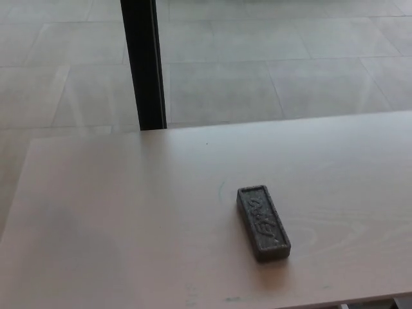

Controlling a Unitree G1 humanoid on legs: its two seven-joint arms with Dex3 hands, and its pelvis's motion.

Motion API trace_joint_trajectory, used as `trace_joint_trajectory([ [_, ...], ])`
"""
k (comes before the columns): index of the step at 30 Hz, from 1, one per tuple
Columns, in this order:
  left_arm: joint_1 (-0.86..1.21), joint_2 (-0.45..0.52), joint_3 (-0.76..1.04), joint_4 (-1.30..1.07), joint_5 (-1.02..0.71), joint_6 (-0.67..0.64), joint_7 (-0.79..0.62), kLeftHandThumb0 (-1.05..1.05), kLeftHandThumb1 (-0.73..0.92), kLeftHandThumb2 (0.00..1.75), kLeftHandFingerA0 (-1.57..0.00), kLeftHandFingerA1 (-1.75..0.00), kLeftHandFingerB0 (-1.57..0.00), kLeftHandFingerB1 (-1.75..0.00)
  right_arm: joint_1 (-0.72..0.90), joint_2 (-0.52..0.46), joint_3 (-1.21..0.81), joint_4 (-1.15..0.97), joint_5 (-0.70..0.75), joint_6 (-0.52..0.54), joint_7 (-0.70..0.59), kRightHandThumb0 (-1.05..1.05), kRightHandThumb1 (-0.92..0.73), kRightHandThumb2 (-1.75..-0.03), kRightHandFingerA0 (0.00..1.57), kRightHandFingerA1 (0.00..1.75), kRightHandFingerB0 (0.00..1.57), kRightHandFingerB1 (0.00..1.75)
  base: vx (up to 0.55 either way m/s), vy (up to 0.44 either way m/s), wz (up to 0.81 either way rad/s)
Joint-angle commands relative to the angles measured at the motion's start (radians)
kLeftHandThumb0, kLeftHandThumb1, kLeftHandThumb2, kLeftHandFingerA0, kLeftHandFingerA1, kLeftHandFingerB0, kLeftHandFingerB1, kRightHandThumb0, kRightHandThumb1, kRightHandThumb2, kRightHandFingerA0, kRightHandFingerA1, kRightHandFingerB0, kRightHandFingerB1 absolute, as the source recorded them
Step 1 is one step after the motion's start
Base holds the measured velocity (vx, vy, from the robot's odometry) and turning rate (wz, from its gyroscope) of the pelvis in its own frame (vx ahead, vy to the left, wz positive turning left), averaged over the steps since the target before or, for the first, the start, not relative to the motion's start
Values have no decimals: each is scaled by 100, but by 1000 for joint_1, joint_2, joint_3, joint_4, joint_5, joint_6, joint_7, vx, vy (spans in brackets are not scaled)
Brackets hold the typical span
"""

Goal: The robot uses its right hand to hold the eraser kept in the middle of the desk and use it to wipe the desk by swiping its surface twice

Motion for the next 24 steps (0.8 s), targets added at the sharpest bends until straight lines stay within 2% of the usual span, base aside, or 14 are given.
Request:
trace_joint_trajectory([
  [1, 0, 13, 72, -11, -72, 29, 41, -41, 44, 92, -63, -84, -44, -69, -60, -63, -122, -47, 125, -31, -61, -48, -72, -60, 64, 44, 22, 29, 0, 0, 0],
  [4, -14, 20, 92, 26, -78, 31, 40, -39, 45, 92, -61, -82, -45, -69, -192, -135, -160, -133, 126, 48, -143, -34, -79, -64, 72, 47, 28, 31, 0, 0, 0],
  [6, -9, 18, 86, -7, -68, 57, 50, -40, 46, 93, -61, -81, -47, -70, -287, -158, -169, -210, 130, 106, -191, -23, -79, -63, 83, 60, 44, 36, 0, 0, 0],
  [8, -12, 19, 89, -8, -72, 66, 53, -40, 46, 93, -61, -81, -47, -70, -325, -165, -175, -221, 131, 123, -209, -23, -79, -63, 83, 60, 44, 36, 0, 0, 0],
  [9, -10, 17, 95, -13, -82, 60, 45, -38, 45, 93, -58, -79, -47, -70, -404, -188, -153, -255, 125, 112, -199, -11, -84, -63, 89, 113, 72, 50, 0, 0, 0],
  [11, -12, 16, 94, -8, -79, 49, 49, -38, 45, 93, -58, -79, -47, -70, -462, -207, -133, -270, 110, 115, -197, -11, -84, -63, 89, 113, 72, 50, 0, 0, 0],
  [12, -12, 21, 87, 4, -72, 41, 43, -42, 47, 94, -61, -81, -46, -69, -551, -219, -99, -294, 116, 124, -156, -21, -75, -75, 86, 151, 92, 68, 0, 0, 0],
  [13, -6, 19, 82, -8, -69, 45, 42, -42, 47, 94, -61, -81, -46, -69, -610, -224, -76, -307, 123, 138, -129, -21, -75, -75, 86, 151, 92, 68, 0, 0, 0],
  [14, 1, 17, 81, -22, -67, 50, 48, -43, 46, 93, -63, -82, -50, -72, -664, -203, -50, -371, 132, 157, -126, -21, -76, -75, 92, 163, 89, 81, 0, 0, 0],
  [16, 3, 15, 81, -30, -67, 55, 51, -43, 46, 93, -63, -82, -50, -72, -681, -192, -35, -411, 128, 175, -132, -21, -76, -75, 92, 163, 89, 81, 0, 0, 0],
  [17, -7, 22, 85, -8, -65, 59, 67, -42, 64, 59, -63, -88, -57, -73, -755, -156, 8, -465, 133, 193, -135, -19, -80, -69, 84, 171, 78, 93, 0, 0, 0],
  [21, -19, 28, 106, 19, -85, 72, 70, -37, 63, 60, -68, -98, -53, -73, -842, -89, 120, -543, 111, 186, -102, -22, -75, -74, 84, 175, 75, 117, 0, 0, 0],
  [22, -19, 32, 105, 24, -83, 75, 66, -39, 45, 92, -72, -90, -49, -72, -857, -63, 152, -575, 107, 199, -102, -23, -76, -73, 89, 174, 75, 117, 0, 0, 0],
  [24, -19, 35, 92, 33, -72, 85, 60, -40, 45, 92, -71, -88, -46, -69, -883, 3, 262, -666, 93, 257, -79, -21, -65, -92, 89, 171, 81, 115, 0, 0, 0],
])
